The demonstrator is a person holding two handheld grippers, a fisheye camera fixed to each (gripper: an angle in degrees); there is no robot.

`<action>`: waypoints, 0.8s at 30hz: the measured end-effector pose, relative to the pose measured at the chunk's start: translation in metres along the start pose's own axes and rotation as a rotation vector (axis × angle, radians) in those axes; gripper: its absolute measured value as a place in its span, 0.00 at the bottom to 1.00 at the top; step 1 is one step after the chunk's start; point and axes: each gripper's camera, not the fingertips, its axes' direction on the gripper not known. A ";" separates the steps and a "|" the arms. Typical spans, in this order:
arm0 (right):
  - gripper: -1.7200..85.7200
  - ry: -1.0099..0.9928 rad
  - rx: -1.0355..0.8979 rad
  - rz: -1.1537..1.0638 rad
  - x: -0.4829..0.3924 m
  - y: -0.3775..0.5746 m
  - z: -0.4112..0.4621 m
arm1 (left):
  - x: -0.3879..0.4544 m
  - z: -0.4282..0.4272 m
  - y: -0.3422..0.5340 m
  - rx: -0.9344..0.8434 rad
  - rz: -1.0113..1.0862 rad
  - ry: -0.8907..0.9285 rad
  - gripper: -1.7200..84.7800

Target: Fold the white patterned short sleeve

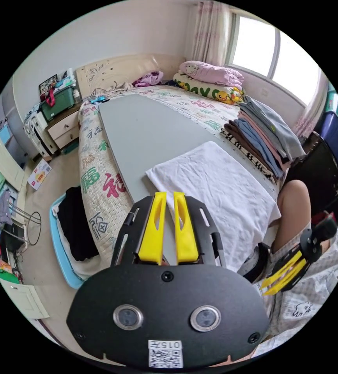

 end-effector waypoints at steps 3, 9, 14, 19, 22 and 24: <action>0.09 0.147 0.042 0.020 0.032 0.032 -0.038 | 0.041 -0.021 0.023 -0.037 0.080 0.091 0.09; 0.12 0.467 0.008 0.088 0.111 0.079 -0.076 | 0.115 -0.018 0.117 -0.108 0.046 0.132 0.11; 0.17 0.448 -0.161 0.173 0.165 0.080 -0.034 | 0.180 -0.009 0.137 -0.153 0.138 -0.096 0.13; 0.15 0.588 -0.191 0.154 0.188 0.083 0.008 | 0.208 0.009 0.145 -0.195 0.230 -0.152 0.11; 0.13 0.605 -0.210 0.163 0.203 0.082 0.022 | 0.216 0.004 0.149 -0.182 0.237 -0.171 0.10; 0.11 0.626 -0.226 0.175 0.216 0.078 0.031 | 0.222 0.000 0.154 -0.174 0.249 -0.196 0.09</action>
